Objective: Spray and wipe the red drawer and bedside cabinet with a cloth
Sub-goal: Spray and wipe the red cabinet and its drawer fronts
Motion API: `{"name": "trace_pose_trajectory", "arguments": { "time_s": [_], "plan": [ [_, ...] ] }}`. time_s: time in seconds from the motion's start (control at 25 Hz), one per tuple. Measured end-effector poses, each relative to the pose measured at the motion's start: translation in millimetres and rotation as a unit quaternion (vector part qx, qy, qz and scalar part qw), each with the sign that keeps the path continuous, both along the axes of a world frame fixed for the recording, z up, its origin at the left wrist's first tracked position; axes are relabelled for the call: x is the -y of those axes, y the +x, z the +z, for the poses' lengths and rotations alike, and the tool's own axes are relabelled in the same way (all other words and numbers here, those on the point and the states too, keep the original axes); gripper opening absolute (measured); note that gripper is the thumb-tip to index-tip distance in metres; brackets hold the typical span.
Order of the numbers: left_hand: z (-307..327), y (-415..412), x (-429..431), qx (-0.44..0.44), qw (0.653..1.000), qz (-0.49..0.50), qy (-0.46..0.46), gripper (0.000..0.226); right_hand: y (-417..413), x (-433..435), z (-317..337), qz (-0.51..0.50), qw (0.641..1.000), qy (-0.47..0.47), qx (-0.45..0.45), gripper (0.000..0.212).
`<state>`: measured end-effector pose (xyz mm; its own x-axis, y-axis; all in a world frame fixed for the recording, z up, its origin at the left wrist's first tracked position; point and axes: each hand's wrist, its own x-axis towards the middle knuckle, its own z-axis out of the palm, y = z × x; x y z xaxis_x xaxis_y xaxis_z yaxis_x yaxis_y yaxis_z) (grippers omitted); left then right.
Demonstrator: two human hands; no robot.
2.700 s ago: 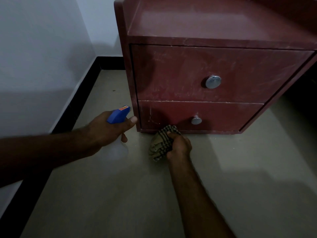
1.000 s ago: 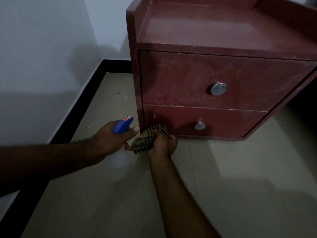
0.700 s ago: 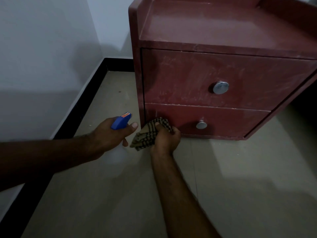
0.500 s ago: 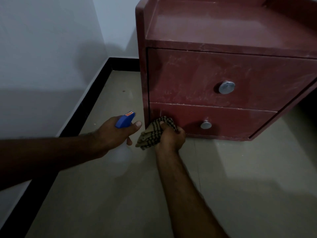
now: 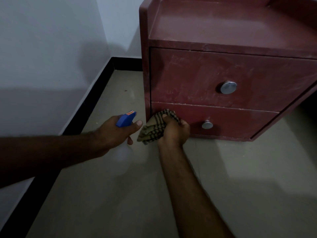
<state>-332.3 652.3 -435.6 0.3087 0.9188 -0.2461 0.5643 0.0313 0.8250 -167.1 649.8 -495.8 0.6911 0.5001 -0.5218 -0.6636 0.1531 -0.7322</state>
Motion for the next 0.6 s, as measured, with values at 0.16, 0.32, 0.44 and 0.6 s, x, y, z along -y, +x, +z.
{"name": "trace_pose_trajectory", "arguments": {
  "time_s": [0.16, 0.32, 0.44, 0.6],
  "plan": [
    [1.0, 0.8, 2.5, 0.013, 1.0, -0.004, -0.005, 0.041, -4.2, -1.2, 7.1, 0.0, 0.998, 0.024, 0.058, 0.05],
    [6.7, 3.7, 2.4, -0.007, 1.0, -0.009, 0.003, 0.041, 5.1, 8.9, 0.7, -0.01, 0.999, -0.011, 0.052, 0.051],
    [9.2, 3.9, 3.2, -0.013, 1.0, -0.005, 0.004, 0.041, 24.8, 13.4, 7.4, -0.054, 0.996, 0.008, 0.064, 0.049],
    [12.8, 2.8, 3.3, -0.004, 1.0, -0.003, 0.0, 0.041, 33.0, 16.9, 17.3, -0.063, 0.991, 0.035, 0.109, 0.05]
  ]
}}
